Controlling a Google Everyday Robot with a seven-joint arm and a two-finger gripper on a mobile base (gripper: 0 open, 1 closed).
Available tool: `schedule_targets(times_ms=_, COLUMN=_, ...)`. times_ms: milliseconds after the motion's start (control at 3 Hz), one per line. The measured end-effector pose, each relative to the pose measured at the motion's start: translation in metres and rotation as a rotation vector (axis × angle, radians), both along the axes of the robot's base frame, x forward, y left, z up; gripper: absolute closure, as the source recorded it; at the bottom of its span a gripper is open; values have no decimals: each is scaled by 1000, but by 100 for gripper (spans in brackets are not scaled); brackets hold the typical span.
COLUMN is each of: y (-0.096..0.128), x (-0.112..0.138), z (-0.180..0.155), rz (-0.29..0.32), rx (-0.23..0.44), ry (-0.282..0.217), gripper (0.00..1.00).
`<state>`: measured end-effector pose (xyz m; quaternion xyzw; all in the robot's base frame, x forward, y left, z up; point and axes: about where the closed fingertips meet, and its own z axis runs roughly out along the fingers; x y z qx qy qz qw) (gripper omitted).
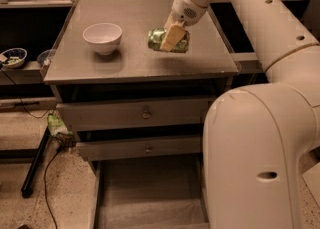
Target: Place green can into bottom drawer
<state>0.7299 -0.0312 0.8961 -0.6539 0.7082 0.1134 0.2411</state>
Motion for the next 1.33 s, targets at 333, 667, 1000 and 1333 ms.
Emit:
schedule_targets(times_ms=333, y=-6, x=-19, z=25, rz=-1, rx=-1, ry=-28, gripper=100)
schedule_targets(times_ms=667, y=-14, x=-46, z=41, rz=-5, rx=-2, ry=-44, gripper=100)
schedule_targets(times_ms=1000, y=-14, x=-87, z=41, rz=10, rx=2, ry=-49, gripper=100)
schedule_targets(times_ms=1333, y=-14, x=-87, z=41, rz=10, rx=2, ry=-51, gripper=100)
